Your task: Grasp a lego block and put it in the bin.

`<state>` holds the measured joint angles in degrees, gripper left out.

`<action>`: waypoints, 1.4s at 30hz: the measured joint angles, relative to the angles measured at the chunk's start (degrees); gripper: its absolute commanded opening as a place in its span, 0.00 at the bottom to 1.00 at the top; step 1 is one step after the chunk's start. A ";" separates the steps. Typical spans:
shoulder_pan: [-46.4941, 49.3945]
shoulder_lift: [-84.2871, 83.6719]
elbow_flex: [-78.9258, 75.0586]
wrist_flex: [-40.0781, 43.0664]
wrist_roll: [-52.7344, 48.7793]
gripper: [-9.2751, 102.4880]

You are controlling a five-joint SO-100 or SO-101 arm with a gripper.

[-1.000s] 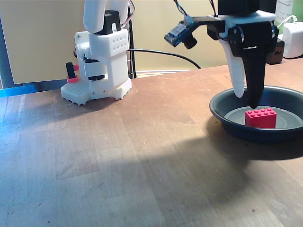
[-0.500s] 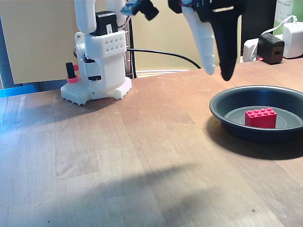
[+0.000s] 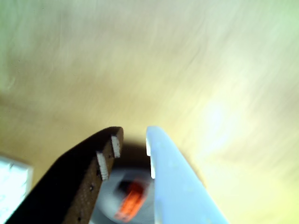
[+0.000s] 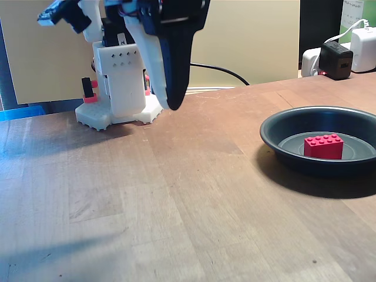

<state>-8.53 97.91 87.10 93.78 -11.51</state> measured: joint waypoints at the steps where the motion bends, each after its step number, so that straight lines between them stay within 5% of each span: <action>1: 0.70 1.32 1.85 -0.62 -1.58 0.08; 23: 9.58 32.78 49.31 -29.00 -7.73 0.08; 42: 9.49 48.78 66.80 -32.96 -7.82 0.08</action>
<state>0.97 146.69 153.90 60.82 -19.34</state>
